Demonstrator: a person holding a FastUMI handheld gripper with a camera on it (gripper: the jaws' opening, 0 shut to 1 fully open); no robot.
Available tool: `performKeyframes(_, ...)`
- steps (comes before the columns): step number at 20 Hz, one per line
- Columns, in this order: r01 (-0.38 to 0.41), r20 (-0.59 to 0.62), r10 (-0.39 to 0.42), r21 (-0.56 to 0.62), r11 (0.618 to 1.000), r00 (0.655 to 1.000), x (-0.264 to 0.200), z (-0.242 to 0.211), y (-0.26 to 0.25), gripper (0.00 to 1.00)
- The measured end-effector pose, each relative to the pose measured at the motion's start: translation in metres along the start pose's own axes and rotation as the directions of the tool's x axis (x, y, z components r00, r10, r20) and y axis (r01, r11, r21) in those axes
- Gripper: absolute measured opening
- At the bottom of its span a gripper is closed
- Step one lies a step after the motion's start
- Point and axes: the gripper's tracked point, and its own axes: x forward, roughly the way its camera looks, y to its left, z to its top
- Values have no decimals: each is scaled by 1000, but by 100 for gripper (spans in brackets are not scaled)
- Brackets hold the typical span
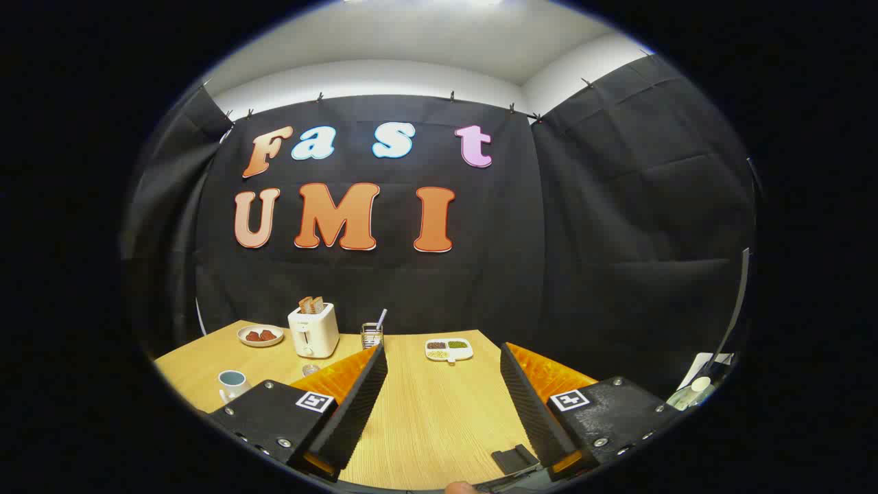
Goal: Take the bottle from table, then pour the juice into the cup, finally place the bottle on the coaster
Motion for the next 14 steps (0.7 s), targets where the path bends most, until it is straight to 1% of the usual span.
performKeyframes(3, -3, 10, 3, 1, 1000, 1000, -1, 2, 2, 99)
performKeyframes(7, 29, 33, -28, -22, 999, 999, 2, 6, -5, 99)
performKeyframes(14, 5, 5, -4, -16, 1000, 1000, 1, 0, 5, 99)
